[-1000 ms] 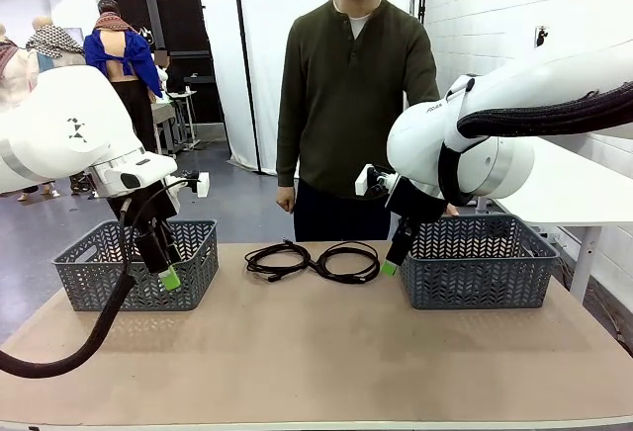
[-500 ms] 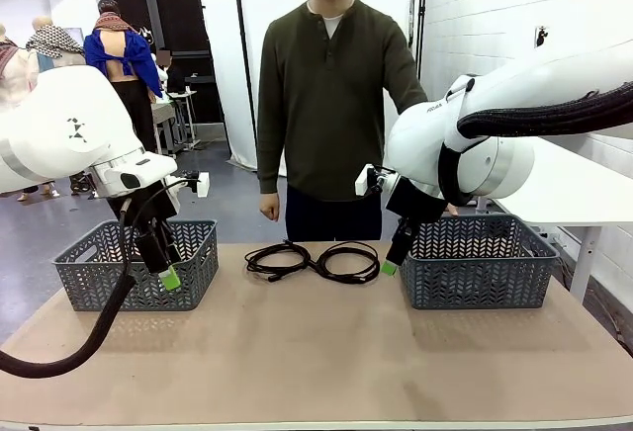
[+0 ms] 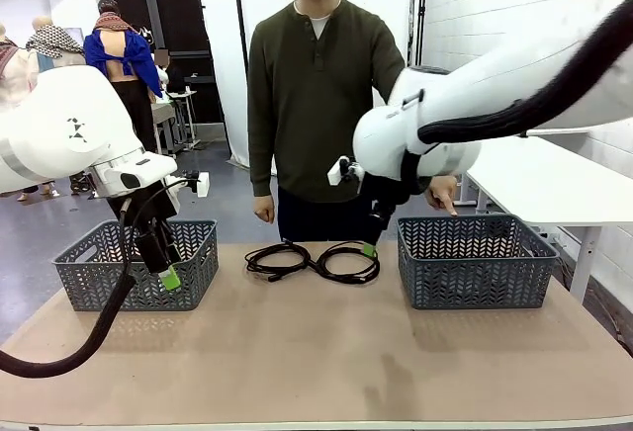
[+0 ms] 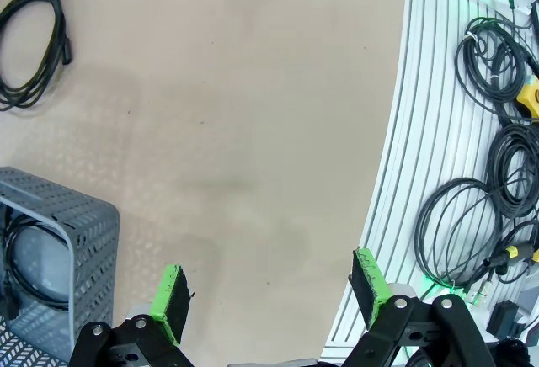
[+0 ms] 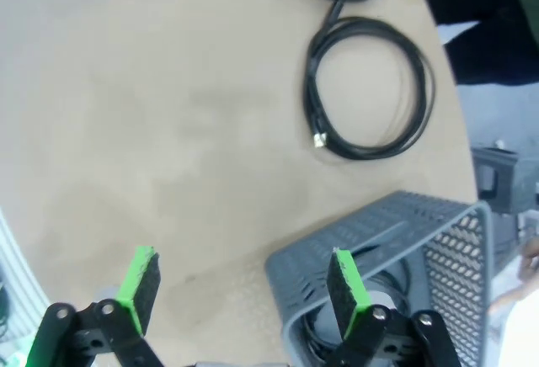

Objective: Organize the cables according to human instructions.
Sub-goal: Pick up a bundle of cables and place it in the basket indicated by the human.

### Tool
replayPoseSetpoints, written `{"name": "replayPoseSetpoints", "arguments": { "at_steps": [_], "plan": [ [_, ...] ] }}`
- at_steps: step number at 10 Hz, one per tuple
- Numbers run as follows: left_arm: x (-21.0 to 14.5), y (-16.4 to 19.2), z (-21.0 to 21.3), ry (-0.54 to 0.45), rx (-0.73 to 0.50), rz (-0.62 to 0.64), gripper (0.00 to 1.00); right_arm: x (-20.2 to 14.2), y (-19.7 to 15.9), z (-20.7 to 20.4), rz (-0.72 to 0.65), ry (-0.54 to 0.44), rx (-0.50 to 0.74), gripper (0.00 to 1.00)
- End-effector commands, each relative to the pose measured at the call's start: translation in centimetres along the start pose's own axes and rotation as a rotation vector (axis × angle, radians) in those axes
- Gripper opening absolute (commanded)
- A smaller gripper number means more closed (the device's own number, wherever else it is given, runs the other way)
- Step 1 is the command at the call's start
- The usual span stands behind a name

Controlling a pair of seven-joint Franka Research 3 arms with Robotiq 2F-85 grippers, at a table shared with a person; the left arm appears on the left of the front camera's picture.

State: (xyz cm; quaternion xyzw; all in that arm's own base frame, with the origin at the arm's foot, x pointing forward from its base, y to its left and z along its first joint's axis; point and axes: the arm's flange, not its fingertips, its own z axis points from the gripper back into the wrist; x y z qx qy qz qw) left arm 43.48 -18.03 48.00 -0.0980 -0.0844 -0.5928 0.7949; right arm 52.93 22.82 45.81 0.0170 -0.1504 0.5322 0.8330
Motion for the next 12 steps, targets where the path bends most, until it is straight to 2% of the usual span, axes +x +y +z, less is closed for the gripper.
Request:
{"name": "replayPoseSetpoints", "arguments": {
  "at_steps": [1, 5, 12],
  "plan": [
    [0.0, 0.1, 0.1, -0.006, 0.009, 0.003, 1.00, 4.3, -2.0, -1.7, -0.029, 0.075, 0.001, 1.00],
    [0.0, 0.1, 0.1, -0.006, 0.009, 0.003, 1.00, 9.0, -3.4, -5.3, -0.012, 0.115, 0.048, 1.00],
    [0.0, 0.1, 0.1, -0.006, 0.009, 0.003, 1.00, 8.4, -2.8, -5.7, 0.000, 0.085, 0.067, 1.00]
  ]
}}
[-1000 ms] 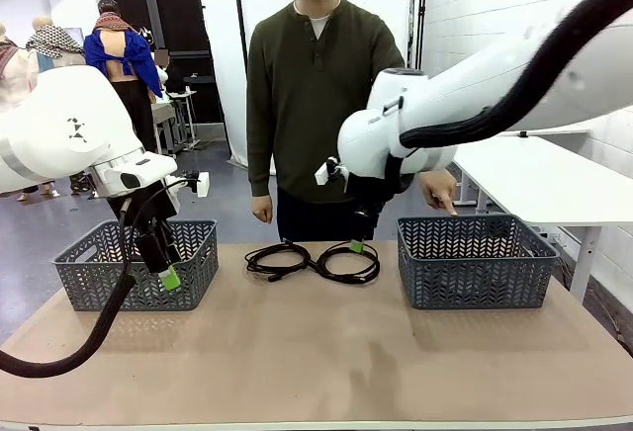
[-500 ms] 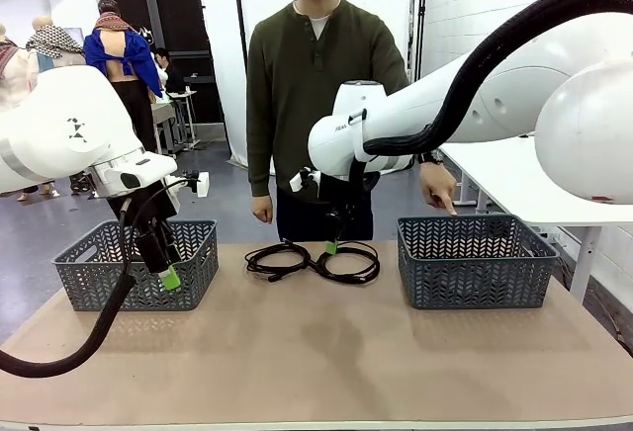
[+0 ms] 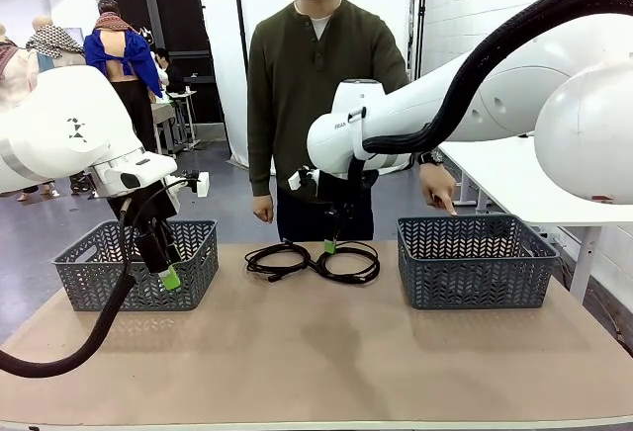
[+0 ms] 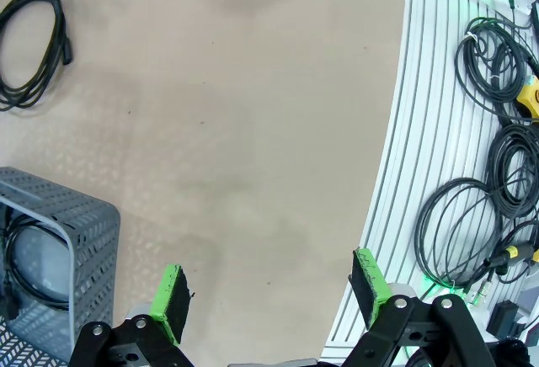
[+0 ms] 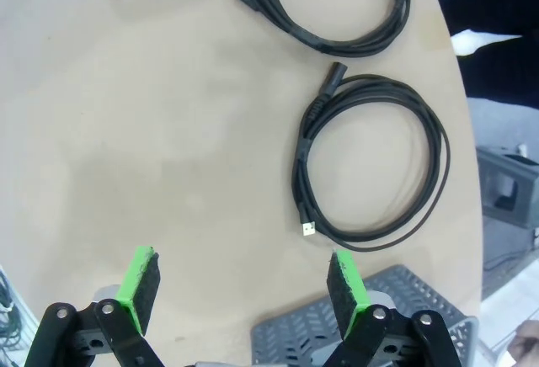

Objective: Organize the cables according to human instructions.
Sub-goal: Pick up a bundle of cables and place it in the basket indicated by the human.

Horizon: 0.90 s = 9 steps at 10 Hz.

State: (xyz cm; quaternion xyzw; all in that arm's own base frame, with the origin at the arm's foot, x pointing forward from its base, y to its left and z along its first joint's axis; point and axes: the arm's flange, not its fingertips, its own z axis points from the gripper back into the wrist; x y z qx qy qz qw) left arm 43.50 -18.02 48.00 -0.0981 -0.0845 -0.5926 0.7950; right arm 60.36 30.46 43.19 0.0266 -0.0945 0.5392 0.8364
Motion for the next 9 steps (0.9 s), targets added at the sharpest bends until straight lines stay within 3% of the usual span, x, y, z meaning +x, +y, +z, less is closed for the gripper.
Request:
{"name": "replayPoseSetpoints", "arguments": {
  "at_steps": [1, 9],
  "plan": [
    [0.0, 0.0, 0.1, -0.006, 0.009, 0.002, 1.00, -0.5, 0.2, -0.1, -0.004, 0.000, -0.011, 1.00],
    [0.0, 0.0, 0.1, -0.006, 0.009, 0.002, 1.00, 1.1, -2.9, -5.3, -0.018, 0.043, 0.064, 1.00]
  ]
}}
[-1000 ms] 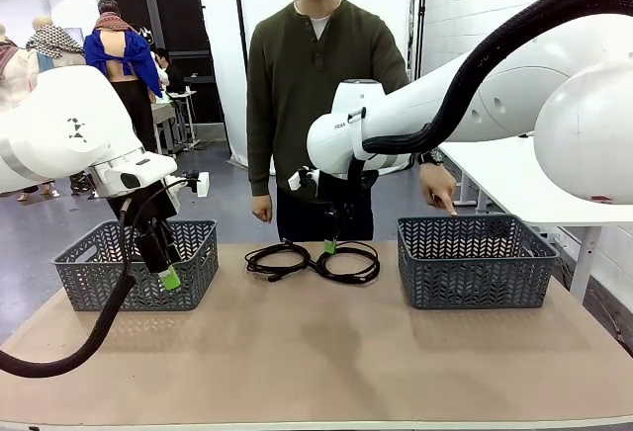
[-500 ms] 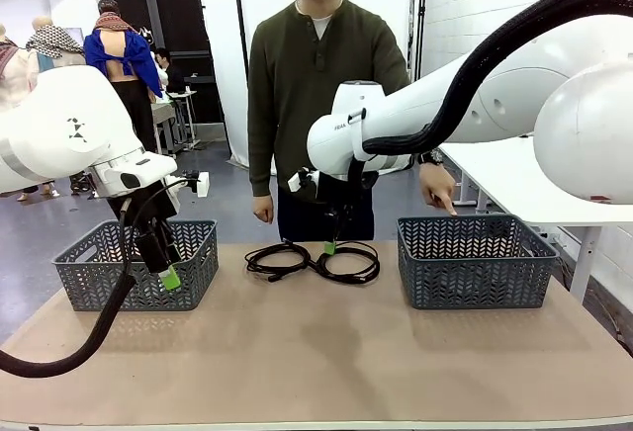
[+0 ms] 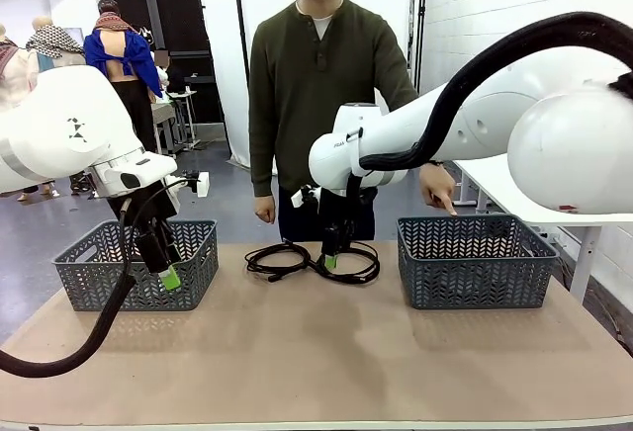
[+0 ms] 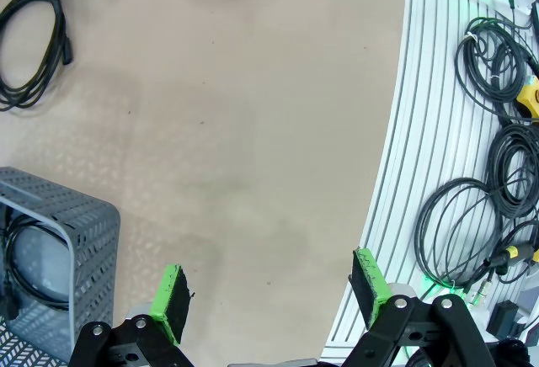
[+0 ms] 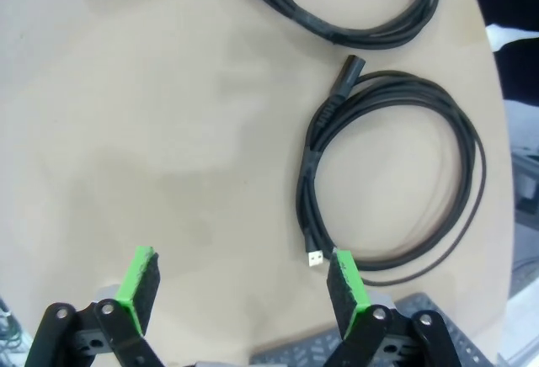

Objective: Organize the cables according to human instructions.
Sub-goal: Pick up a bundle of cables and place it in the basket indicated by the human.

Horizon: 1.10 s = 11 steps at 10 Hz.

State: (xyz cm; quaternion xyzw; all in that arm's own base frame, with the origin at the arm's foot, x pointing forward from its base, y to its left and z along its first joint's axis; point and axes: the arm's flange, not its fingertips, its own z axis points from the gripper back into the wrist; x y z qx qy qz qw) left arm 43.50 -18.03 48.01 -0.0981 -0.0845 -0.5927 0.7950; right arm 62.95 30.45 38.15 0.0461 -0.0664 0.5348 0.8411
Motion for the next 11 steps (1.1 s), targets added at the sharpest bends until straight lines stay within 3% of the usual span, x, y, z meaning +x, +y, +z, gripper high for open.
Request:
{"name": "replayPoseSetpoints", "arguments": {
  "at_steps": [1, 11],
  "plan": [
    [0.0, 0.0, 0.1, -0.006, 0.009, 0.002, 1.00, 1.3, -0.8, -0.6, 0.007, 0.016, 0.003, 1.00],
    [0.0, 0.0, 0.1, -0.006, 0.009, 0.002, 1.00, 2.7, -4.1, -5.8, 0.068, 0.050, 0.024, 1.00]
  ]
}}
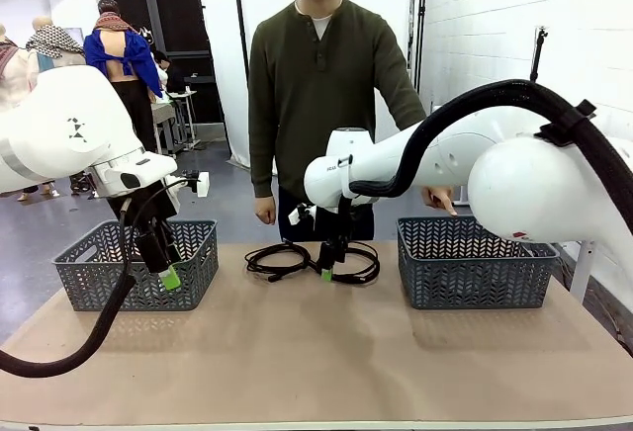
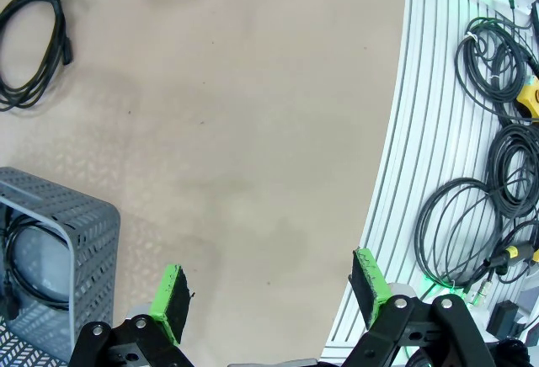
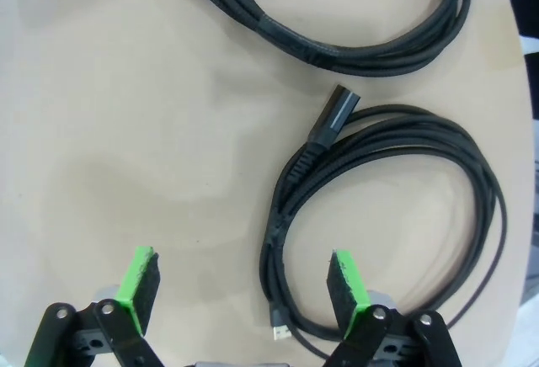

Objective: Organize the cables according to human instructions.
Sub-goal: Pick up a bundle of cables and place it in the basket indicated by the human.

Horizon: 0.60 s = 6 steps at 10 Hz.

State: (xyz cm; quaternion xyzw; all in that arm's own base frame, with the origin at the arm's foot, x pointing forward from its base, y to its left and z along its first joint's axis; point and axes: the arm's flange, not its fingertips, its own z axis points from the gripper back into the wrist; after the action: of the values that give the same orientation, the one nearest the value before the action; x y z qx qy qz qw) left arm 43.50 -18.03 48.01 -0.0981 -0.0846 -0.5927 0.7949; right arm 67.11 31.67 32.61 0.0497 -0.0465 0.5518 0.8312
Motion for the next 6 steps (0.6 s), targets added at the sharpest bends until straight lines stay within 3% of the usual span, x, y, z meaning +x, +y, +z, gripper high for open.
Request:
{"name": "replayPoseSetpoints", "arguments": {
  "at_steps": [1, 6],
  "plan": [
    [0.0, 0.0, 0.1, -0.006, 0.009, 0.002, 1.00, 0.7, -1.1, 0.0, 0.037, 0.026, -0.012, 1.00],
    [0.0, 0.0, 0.1, -0.006, 0.009, 0.002, 1.00, 0.8, -1.5, -1.6, 0.018, 0.045, -0.025, 1.00]
  ]
}}
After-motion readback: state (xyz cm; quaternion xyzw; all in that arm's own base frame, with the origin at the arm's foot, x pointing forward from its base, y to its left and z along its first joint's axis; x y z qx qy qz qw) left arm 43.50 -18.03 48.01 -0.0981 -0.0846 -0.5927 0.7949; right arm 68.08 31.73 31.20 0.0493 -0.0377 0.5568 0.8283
